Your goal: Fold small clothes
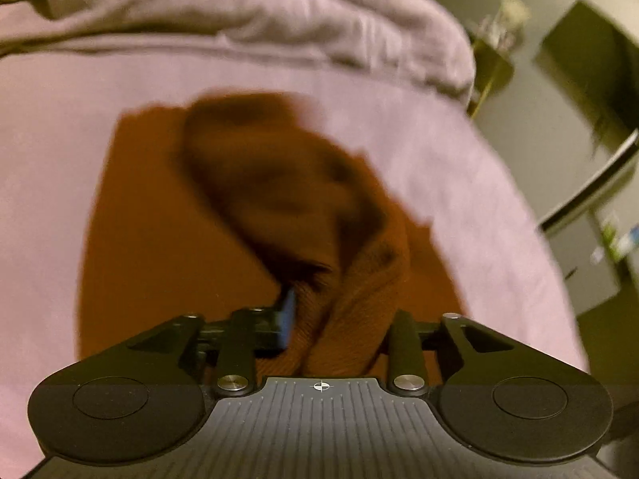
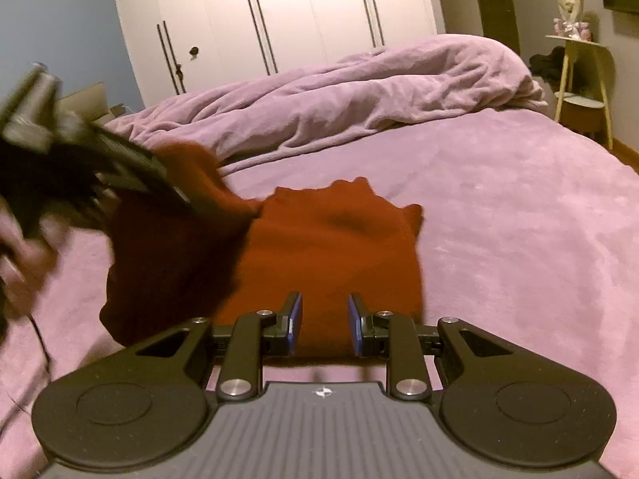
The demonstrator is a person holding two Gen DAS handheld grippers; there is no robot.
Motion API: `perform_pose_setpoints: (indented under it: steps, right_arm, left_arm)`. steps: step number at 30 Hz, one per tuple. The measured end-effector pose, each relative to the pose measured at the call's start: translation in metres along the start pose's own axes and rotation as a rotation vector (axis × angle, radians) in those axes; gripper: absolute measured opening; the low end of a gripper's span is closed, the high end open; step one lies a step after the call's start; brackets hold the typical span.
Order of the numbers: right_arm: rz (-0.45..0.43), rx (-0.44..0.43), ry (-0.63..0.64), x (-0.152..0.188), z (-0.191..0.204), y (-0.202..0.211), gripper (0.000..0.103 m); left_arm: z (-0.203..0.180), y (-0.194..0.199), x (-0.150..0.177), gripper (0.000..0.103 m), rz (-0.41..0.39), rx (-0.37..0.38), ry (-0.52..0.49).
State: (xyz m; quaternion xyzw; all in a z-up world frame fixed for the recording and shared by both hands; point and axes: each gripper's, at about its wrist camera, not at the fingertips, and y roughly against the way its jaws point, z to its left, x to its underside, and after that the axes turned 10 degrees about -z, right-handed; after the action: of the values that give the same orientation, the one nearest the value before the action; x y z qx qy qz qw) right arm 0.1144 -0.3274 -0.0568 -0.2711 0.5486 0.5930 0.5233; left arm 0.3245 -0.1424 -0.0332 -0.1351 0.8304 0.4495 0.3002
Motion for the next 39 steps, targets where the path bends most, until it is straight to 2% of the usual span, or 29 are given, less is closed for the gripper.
perform_pose_setpoints:
  steps: [2, 6, 7, 11, 14, 17, 18, 21, 22, 24, 27, 31, 35, 37, 39]
  right_arm:
    - [0.010, 0.001, -0.012, 0.001, -0.005, 0.000, 0.024]
    - [0.031, -0.008, -0.033, 0.003, -0.012, -0.002, 0.024]
    - [0.031, -0.015, -0.041, 0.002, -0.013, -0.004, 0.024]
    - [0.002, -0.046, -0.050, -0.012, -0.006, -0.011, 0.024]
    - [-0.035, -0.126, -0.044, -0.032, 0.018, -0.019, 0.024]
    - [0.011, -0.236, -0.051, -0.040, 0.044, -0.045, 0.024]
    - [0.048, -0.236, -0.049, -0.037, 0.050, -0.056, 0.024]
    - [0.182, -0.197, 0.004, -0.014, 0.049, -0.082, 0.023]
    - [0.193, -0.191, 0.006, -0.005, 0.042, -0.085, 0.023]
    - [0.181, -0.217, -0.043, -0.002, 0.027, -0.080, 0.022]
    - [0.197, -0.234, -0.204, -0.016, 0.011, -0.076, 0.024]
    - [0.219, -0.262, -0.320, -0.031, 0.000, -0.094, 0.044]
    - [0.274, -0.309, -0.402, -0.032, 0.004, -0.125, 0.046]
    - [0.315, -0.295, -0.397, -0.029, 0.011, -0.139, 0.046]
    - [0.306, -0.289, -0.388, -0.030, 0.014, -0.144, 0.043]
  left_arm:
    - [0.001, 0.006, 0.008, 0.040, -0.013, 0.026, -0.004]
    - [0.015, 0.055, 0.011, 0.046, -0.080, 0.086, 0.038]
    - [0.019, 0.070, 0.012, 0.053, -0.108, 0.063, 0.026]
    - [0.053, 0.106, 0.017, 0.054, -0.189, -0.078, 0.027]
    - [0.082, 0.106, 0.025, 0.054, -0.172, -0.172, 0.078]
    - [0.098, 0.099, 0.035, 0.054, -0.144, -0.183, 0.130]
    - [0.100, 0.098, 0.038, 0.054, -0.144, -0.175, 0.129]
    - [0.099, 0.094, 0.044, 0.071, -0.152, -0.178, 0.077]
    - [0.101, 0.091, 0.046, 0.073, -0.141, -0.172, 0.078]
    - [0.105, 0.083, 0.047, 0.073, -0.131, -0.141, 0.103]
    - [0.106, 0.083, 0.054, 0.076, -0.126, -0.129, 0.127]
    - [0.102, 0.086, 0.063, 0.074, -0.110, -0.133, 0.124]
    - [0.089, 0.086, 0.076, 0.075, -0.086, -0.147, 0.035]
    - [0.084, 0.082, 0.080, 0.075, -0.075, -0.173, 0.001]
    - [0.080, 0.078, 0.079, 0.075, -0.075, -0.186, -0.002]
